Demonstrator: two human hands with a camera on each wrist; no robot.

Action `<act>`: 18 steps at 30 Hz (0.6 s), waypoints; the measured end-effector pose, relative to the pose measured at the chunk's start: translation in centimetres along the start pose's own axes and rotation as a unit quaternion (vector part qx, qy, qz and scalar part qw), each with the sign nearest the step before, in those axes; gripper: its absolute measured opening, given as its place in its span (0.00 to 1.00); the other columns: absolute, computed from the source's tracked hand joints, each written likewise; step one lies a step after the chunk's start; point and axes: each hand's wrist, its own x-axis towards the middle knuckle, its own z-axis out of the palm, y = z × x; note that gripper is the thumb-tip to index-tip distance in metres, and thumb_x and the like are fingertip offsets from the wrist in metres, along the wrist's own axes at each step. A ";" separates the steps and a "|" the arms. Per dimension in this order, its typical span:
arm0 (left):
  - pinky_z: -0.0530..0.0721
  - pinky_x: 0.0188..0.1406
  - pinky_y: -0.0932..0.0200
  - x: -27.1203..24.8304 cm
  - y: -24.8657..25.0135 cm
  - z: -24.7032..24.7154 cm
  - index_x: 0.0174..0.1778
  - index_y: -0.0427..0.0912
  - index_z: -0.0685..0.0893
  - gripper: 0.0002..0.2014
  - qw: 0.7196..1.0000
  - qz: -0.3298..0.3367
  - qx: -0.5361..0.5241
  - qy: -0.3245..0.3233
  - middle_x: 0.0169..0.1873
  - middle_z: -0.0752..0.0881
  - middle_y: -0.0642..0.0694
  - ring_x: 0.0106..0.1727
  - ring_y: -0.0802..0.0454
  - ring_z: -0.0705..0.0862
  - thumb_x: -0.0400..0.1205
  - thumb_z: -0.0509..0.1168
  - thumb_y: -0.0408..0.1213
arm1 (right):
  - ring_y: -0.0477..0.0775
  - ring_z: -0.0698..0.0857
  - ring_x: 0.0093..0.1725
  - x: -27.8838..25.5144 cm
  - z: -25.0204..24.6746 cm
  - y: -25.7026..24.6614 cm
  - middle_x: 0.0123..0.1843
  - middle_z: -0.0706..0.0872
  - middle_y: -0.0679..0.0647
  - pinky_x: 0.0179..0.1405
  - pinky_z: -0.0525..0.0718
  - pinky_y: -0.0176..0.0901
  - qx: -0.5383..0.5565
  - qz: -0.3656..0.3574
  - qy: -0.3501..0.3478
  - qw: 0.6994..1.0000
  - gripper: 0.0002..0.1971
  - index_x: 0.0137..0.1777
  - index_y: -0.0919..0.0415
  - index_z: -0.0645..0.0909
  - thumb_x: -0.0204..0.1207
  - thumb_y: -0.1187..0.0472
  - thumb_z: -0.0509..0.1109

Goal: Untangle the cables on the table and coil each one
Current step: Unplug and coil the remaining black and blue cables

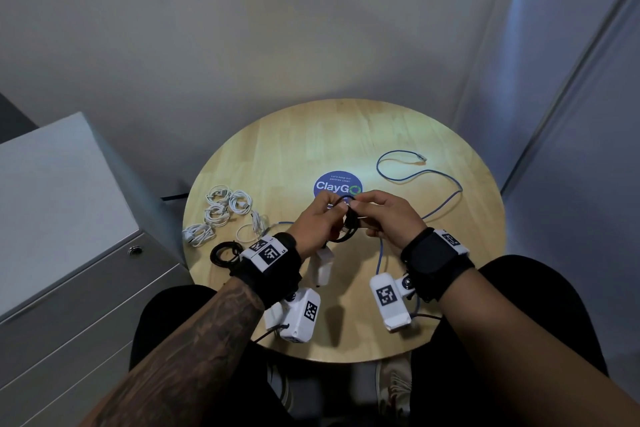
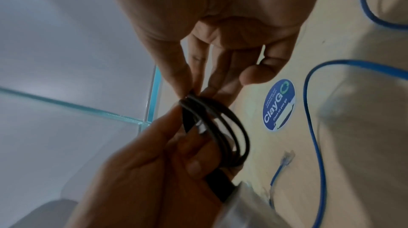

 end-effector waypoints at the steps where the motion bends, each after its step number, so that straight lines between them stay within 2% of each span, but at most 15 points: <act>1: 0.65 0.24 0.66 -0.1 0.0 0.1 0.44 0.42 0.70 0.07 1.000 -0.003 -0.004 -0.002 0.25 0.68 0.50 0.23 0.58 0.66 0.89 0.55 0.32 | 0.50 0.75 0.27 0.2 0.0 0.2 0.35 0.81 0.57 0.30 0.74 0.38 0.025 0.013 -0.004 1.000 0.03 0.47 0.57 0.84 0.77 0.65 0.74; 3: 0.66 0.24 0.66 -0.2 -0.1 0.2 0.44 0.42 0.70 0.07 1.000 -0.009 -0.012 0.002 0.27 0.68 0.48 0.26 0.56 0.66 0.89 0.55 0.31 | 0.49 0.68 0.23 0.3 0.0 0.3 0.31 0.74 0.56 0.31 0.75 0.40 0.056 0.022 -0.013 0.998 0.06 0.46 0.56 0.83 0.77 0.68 0.72; 5: 0.68 0.28 0.63 -0.1 -0.2 0.1 0.45 0.43 0.72 0.06 1.000 -0.002 0.001 0.022 0.30 0.71 0.48 0.29 0.54 0.69 0.89 0.56 0.34 | 0.51 0.73 0.26 0.2 -0.2 0.2 0.29 0.77 0.56 0.37 0.79 0.46 0.052 -0.006 -0.034 0.998 0.11 0.49 0.55 0.86 0.77 0.72 0.68; 7: 0.69 0.31 0.60 0.3 -0.4 -0.1 0.47 0.43 0.73 0.05 0.999 0.013 -0.001 0.045 0.30 0.74 0.49 0.29 0.53 0.70 0.89 0.57 0.37 | 0.54 0.84 0.37 -0.1 -0.2 -0.1 0.38 0.87 0.58 0.50 0.85 0.50 0.032 -0.046 -0.086 0.995 0.20 0.59 0.54 0.85 0.75 0.76 0.66; 8: 0.69 0.29 0.60 0.5 -0.5 -0.2 0.47 0.42 0.72 0.05 0.998 0.018 -0.013 0.052 0.29 0.73 0.49 0.27 0.54 0.69 0.89 0.57 0.36 | 0.54 0.87 0.44 -0.4 -0.1 -0.2 0.45 0.89 0.58 0.53 0.85 0.48 0.018 -0.067 -0.117 0.991 0.24 0.63 0.54 0.83 0.73 0.79 0.66; 10: 0.69 0.28 0.60 0.7 -0.4 -0.3 0.49 0.41 0.71 0.04 0.998 0.022 -0.036 0.051 0.26 0.74 0.51 0.25 0.55 0.68 0.89 0.57 0.35 | 0.50 0.87 0.50 -0.6 0.2 0.0 0.52 0.89 0.56 0.55 0.86 0.42 -0.040 -0.105 -0.136 0.984 0.31 0.68 0.51 0.79 0.70 0.81 0.71; 12: 0.73 0.32 0.57 0.4 -0.1 -0.3 0.50 0.42 0.71 0.03 0.997 0.018 -0.058 0.039 0.24 0.77 0.54 0.27 0.52 0.72 0.89 0.57 0.35 | 0.49 0.86 0.56 -0.6 0.5 0.4 0.57 0.88 0.55 0.58 0.86 0.43 -0.094 -0.135 -0.112 0.980 0.33 0.71 0.49 0.77 0.69 0.76 0.77; 14: 0.74 0.33 0.56 0.2 -0.1 -0.3 0.50 0.42 0.70 0.03 0.996 0.008 -0.086 0.031 0.23 0.79 0.55 0.28 0.52 0.74 0.90 0.56 0.35 | 0.51 0.86 0.60 -0.6 0.7 0.5 0.61 0.87 0.57 0.60 0.86 0.45 -0.102 -0.146 -0.108 0.978 0.34 0.74 0.50 0.76 0.70 0.72 0.79; 18: 0.66 0.30 0.57 0.2 -0.5 -0.5 0.51 0.41 0.69 0.02 0.992 0.003 -0.120 0.033 0.26 0.70 0.48 0.27 0.52 0.65 0.90 0.55 0.33 | 0.46 0.85 0.58 -0.6 0.6 0.7 0.60 0.87 0.52 0.57 0.86 0.42 -0.091 -0.147 -0.137 0.975 0.36 0.77 0.55 0.74 0.69 0.77 0.77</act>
